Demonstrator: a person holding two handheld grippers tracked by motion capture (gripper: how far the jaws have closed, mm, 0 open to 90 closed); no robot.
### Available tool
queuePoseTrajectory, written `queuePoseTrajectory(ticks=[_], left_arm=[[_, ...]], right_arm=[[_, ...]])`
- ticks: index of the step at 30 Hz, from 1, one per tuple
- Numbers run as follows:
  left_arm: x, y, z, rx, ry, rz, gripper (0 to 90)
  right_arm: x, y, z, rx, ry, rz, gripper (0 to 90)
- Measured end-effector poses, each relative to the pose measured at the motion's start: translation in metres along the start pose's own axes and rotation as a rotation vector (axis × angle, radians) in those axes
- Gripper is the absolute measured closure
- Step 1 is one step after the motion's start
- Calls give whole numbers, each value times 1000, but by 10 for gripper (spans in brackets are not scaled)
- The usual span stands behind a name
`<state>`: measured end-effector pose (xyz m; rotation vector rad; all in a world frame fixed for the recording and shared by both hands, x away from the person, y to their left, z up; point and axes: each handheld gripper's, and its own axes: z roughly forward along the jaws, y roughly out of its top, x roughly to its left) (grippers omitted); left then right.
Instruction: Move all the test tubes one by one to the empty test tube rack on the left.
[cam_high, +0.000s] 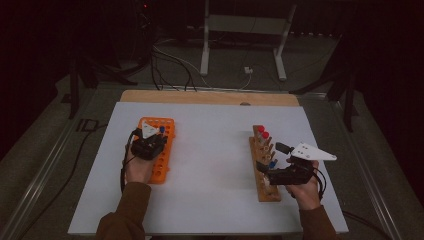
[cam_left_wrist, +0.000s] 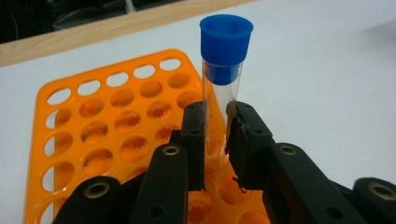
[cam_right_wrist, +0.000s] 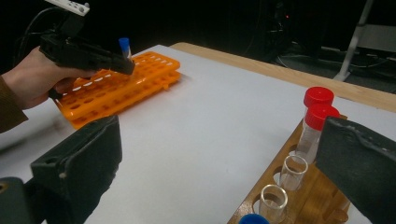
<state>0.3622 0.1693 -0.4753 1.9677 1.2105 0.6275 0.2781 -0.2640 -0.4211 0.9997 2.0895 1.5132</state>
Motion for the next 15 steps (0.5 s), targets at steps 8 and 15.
queuePoseTrajectory(ticks=[8, 15], left_arm=[[-1, -1, 1, 54, 6, 13, 771], [-1, -1, 1, 50, 5, 7, 743]], right_arm=[[-1, 0, 0, 0, -1, -1, 9], [-2, 0, -1, -1, -3, 1, 10]])
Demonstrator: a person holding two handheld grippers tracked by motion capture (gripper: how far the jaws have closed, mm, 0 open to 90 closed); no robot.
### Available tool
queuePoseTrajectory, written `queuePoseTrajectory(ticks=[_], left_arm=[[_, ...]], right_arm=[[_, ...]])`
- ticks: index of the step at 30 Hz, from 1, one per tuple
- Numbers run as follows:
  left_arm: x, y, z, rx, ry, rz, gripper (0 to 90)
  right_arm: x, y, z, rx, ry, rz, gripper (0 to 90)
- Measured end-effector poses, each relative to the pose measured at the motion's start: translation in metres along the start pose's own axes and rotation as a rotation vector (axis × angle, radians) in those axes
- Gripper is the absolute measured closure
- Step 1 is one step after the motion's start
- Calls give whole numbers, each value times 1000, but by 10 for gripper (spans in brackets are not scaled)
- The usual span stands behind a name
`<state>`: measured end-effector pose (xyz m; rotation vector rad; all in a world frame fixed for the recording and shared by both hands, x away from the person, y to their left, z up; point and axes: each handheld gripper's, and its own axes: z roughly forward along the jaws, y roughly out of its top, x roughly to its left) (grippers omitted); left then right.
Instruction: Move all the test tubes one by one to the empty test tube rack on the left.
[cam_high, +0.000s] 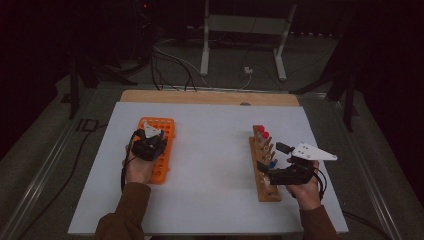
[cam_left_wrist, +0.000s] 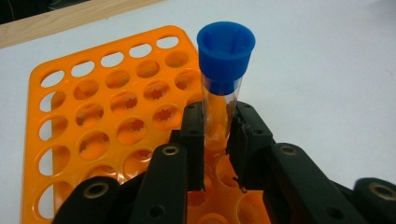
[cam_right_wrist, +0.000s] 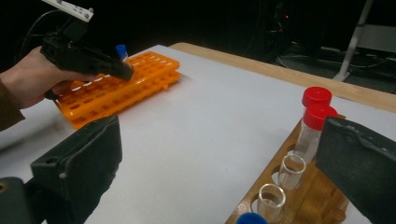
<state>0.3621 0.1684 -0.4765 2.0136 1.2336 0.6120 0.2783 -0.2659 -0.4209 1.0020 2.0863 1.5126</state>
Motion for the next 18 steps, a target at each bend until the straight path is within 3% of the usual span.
queuePoseTrajectory(ticks=[3, 6, 13, 14, 18], left_arm=[[2, -1, -4, -33, -19, -16, 599], [2, -3, -8, -70, -29, -28, 530], [3, -5, -21, -159, -39, -106, 257], [3, -6, -23, -169, -39, -119, 186], [3, -7, -31, -201, -54, -138, 108]], right_arm=[[-2, 0, -2, -1, -5, 5, 9], [-3, -1, -2, -3, -9, 8, 9], [-5, -2, -1, 8, -15, 5, 9], [-5, -4, -1, 15, -23, -1, 10], [-6, -6, -1, 26, -29, -6, 24]])
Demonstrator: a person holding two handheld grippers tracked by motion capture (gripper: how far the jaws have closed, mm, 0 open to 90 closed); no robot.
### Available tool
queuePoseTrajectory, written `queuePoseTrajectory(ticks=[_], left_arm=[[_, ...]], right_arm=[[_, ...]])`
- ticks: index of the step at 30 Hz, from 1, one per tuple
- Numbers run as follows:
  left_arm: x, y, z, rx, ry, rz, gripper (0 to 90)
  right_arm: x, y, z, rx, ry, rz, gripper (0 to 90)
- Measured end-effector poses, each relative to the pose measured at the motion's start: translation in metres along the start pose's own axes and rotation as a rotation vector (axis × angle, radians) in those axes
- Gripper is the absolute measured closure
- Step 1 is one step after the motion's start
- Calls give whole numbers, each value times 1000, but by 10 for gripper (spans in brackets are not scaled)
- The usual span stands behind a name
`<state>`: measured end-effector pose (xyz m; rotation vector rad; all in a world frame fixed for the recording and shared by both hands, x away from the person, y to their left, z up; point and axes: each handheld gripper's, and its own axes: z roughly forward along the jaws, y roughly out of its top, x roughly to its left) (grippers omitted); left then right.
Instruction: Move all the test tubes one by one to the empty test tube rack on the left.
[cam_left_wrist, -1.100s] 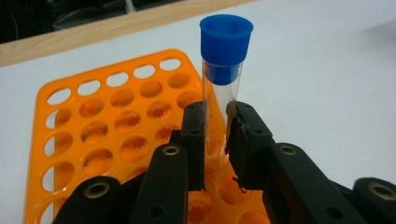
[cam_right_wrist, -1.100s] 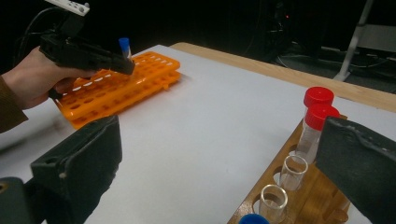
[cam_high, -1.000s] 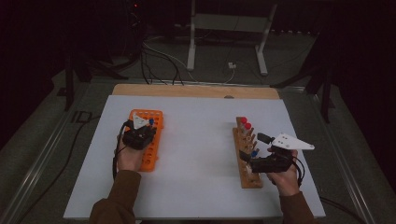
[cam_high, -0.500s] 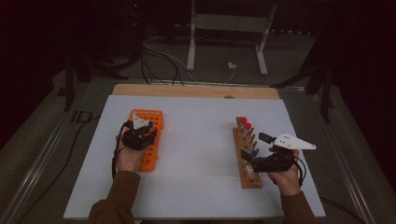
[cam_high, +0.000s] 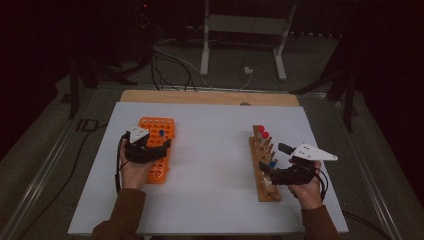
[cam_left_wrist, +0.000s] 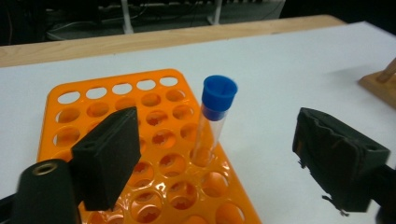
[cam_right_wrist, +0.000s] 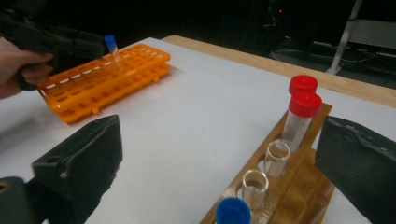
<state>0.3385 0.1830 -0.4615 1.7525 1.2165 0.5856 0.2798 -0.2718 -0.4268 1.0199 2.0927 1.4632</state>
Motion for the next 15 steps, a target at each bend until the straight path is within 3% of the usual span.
queuePoseTrajectory(ticks=[3, 15], left_arm=[[-2, 0, -5, -27, 0, 0, 7], [-11, -5, -16, -64, -53, 5, 7]], right_arm=[[-1, -3, 0, 13, -2, -12, 26], [-4, -13, -4, 56, -15, -27, 89]])
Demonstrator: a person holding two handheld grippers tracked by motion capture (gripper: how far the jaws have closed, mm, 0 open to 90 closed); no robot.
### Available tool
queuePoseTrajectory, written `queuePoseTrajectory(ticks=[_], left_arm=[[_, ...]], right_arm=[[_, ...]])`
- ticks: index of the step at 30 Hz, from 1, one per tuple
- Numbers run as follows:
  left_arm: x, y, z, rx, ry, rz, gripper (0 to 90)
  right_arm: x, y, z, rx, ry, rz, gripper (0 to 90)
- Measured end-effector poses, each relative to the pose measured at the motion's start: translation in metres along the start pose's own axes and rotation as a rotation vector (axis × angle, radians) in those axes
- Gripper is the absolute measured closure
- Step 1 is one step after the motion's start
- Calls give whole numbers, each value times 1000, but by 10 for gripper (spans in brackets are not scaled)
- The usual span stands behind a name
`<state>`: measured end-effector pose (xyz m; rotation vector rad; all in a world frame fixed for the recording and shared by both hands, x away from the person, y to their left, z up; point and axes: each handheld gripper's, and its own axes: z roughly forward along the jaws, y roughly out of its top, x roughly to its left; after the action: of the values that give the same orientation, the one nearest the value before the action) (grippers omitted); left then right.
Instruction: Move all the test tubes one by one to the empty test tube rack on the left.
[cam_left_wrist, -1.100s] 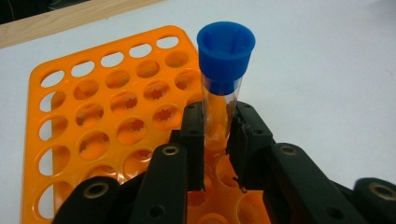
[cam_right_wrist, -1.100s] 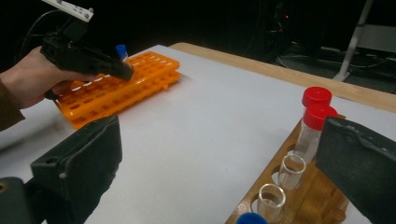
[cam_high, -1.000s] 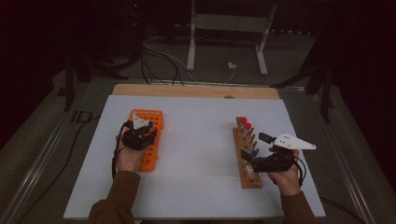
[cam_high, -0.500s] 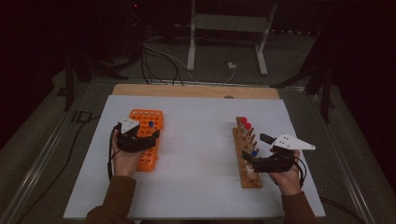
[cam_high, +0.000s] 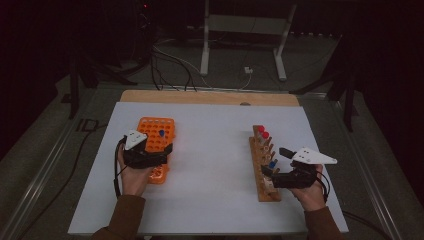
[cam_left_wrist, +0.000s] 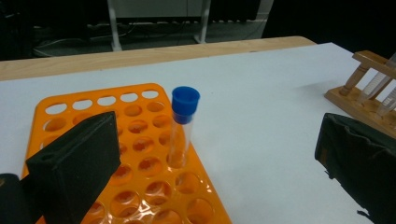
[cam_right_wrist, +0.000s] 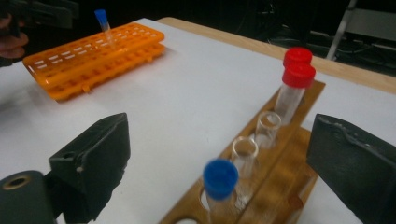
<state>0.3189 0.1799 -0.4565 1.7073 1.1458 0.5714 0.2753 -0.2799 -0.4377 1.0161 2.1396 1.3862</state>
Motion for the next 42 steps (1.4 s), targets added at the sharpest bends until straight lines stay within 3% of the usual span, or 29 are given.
queuePoseTrajectory(ticks=[4, 8, 9, 12, 21, 42], left_arm=[[-4, -2, -3, -10, -4, -1, 7], [-8, -4, -6, -20, -16, -2, 7], [-9, -4, -6, -21, -19, 1, 7], [-11, -6, -8, -26, -28, 5, 7], [-15, -7, -11, -39, -38, 5, 7], [-18, -9, -15, -42, -42, 25, 7]], right_arm=[[-3, -6, -3, 13, 2, 6, 183], [-5, -13, -5, 37, 23, 1, 383], [-5, -13, -5, 37, 23, 1, 383], [-4, -17, -5, 60, 41, -18, 559], [-1, -20, 1, 79, 29, -57, 743], [3, -19, 10, 99, -7, -94, 771]])
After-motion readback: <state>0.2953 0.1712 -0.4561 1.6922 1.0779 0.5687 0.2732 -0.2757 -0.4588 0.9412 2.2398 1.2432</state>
